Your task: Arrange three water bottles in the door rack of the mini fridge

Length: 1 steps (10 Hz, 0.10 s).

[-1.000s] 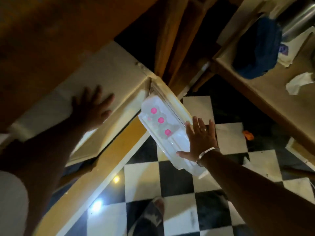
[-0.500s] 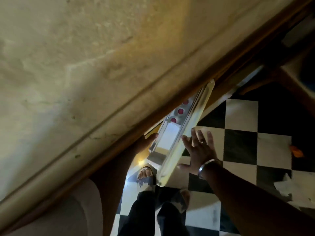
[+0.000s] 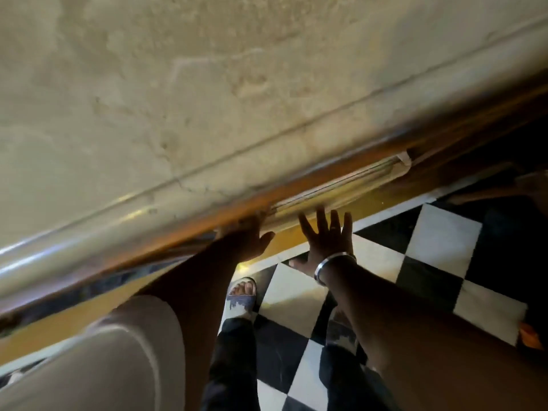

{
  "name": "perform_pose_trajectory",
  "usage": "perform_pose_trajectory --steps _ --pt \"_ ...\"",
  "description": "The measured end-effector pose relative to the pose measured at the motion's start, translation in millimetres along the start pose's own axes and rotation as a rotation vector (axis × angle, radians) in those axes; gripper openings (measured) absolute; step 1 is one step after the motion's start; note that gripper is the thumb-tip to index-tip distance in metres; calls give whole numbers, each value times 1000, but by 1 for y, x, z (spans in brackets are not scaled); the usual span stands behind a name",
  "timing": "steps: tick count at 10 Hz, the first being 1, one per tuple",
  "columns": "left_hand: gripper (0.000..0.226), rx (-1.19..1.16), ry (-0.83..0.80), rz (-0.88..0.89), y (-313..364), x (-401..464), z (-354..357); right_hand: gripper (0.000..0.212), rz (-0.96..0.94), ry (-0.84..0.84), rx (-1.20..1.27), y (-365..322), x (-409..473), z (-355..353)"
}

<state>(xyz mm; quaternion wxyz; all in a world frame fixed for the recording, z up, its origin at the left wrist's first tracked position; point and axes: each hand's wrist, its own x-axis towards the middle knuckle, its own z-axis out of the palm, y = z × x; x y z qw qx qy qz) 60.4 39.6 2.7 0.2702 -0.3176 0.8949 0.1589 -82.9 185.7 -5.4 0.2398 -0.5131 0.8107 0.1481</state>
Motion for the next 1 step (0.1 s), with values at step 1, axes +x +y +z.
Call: perform_pose_trajectory --steps 1 --pt "95 217 90 -24 20 -47 -11 107 -104 65 44 23 -38 -22"
